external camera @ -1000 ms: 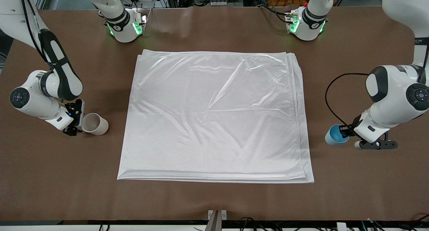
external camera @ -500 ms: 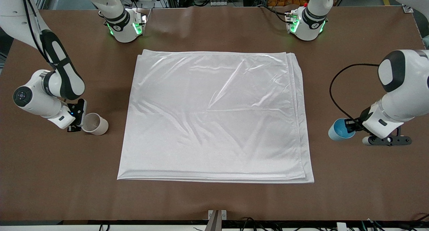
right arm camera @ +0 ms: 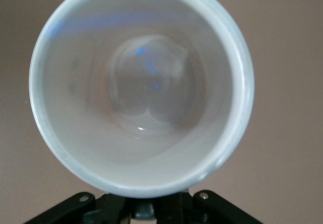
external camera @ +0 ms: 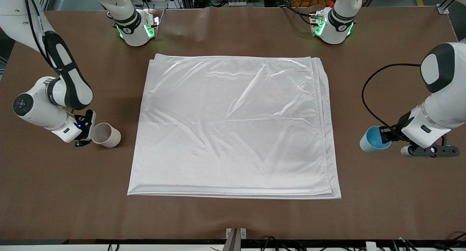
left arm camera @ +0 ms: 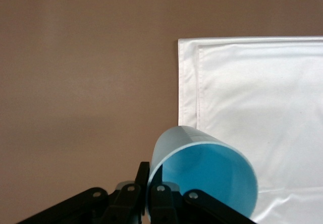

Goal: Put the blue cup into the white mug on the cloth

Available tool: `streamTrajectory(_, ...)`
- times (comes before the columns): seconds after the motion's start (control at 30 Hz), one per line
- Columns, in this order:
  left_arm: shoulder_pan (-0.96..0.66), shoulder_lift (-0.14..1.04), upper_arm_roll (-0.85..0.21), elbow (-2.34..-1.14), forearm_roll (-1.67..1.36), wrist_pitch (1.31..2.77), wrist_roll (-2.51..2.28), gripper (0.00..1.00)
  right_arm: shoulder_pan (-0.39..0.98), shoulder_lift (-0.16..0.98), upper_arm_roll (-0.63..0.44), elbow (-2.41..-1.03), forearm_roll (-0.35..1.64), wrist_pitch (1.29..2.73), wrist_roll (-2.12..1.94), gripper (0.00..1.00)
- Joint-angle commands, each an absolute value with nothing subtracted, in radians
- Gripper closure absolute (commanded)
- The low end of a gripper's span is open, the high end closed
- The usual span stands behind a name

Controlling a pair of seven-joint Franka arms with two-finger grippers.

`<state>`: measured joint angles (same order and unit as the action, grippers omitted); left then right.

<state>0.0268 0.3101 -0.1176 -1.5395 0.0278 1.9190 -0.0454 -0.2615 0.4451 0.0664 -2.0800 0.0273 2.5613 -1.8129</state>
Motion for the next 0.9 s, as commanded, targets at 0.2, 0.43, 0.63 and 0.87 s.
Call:
streamTrajectory(0.2, 0.031, 0.31, -0.143, -1.509, 0.034, 1.881, -0.052, 1.0, -0.267, 0.377, 0.198, -2.079, 0.067, 2.536, -1.743, 1.0)
streamTrajectory(0.43, 0.029, 0.299, -0.147, -1.511, 0.032, 1.875, -0.052, 1.0, -0.213, 0.377, 0.255, -2.06, 0.066, 2.516, -1.626, 1.0)
streamTrajectory(0.63, 0.032, 0.29, -0.172, -1.511, 0.029, 1.838, -0.074, 1.0, -0.115, 0.377, 0.253, -2.034, 0.064, 2.476, -1.507, 1.0)
streamTrajectory(0.87, 0.031, 0.275, -0.209, -1.513, 0.029, 1.815, -0.107, 1.0, -0.002, 0.379, 0.252, -2.016, 0.054, 2.474, -1.327, 1.0)
